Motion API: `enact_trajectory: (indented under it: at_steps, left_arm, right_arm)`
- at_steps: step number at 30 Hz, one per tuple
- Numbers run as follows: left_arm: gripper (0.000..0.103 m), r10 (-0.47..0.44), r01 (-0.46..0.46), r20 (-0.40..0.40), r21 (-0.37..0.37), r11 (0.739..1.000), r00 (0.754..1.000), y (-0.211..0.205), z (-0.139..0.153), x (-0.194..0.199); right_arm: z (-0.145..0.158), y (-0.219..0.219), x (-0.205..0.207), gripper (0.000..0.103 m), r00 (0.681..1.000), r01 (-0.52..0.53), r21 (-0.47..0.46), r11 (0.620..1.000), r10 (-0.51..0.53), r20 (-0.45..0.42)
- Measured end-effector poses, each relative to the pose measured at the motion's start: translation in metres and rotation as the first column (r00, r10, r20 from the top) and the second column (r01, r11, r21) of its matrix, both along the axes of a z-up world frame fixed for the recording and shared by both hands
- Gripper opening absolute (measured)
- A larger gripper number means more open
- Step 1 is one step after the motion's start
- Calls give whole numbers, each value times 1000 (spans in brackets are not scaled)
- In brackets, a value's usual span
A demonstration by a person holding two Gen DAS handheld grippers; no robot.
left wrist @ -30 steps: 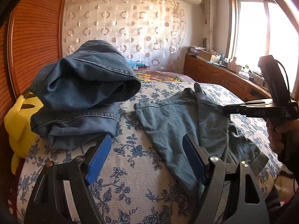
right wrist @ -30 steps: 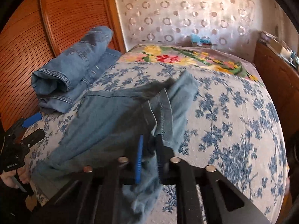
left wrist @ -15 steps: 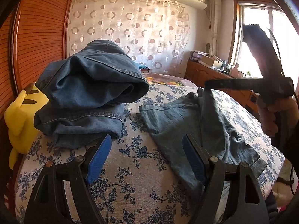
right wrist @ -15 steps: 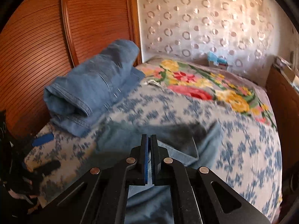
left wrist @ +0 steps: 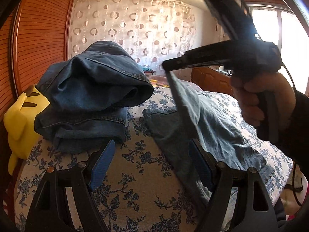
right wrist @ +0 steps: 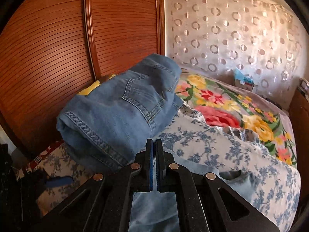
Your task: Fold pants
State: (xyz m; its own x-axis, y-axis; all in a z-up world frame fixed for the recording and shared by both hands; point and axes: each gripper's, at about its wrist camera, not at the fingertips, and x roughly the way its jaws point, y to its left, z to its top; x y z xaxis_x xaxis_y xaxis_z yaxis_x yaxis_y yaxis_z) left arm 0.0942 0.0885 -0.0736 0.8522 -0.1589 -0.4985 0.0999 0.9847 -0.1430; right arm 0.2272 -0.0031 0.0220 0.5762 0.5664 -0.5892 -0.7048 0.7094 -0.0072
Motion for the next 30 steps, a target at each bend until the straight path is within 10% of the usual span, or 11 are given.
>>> enact_trajectory:
  at_steps: [10,30]
  left_arm:
    - [79,-12,12,-8,34,999,1000,-6,-1,1]
    - [79,-23,28,-55,82,996,998,-9,-4,8]
  right_arm:
    - [-10,-14,18,34,996,77,-37,996,-78,-46]
    - [-43,-142,-45,37,956,273,-48,961,-277,-95]
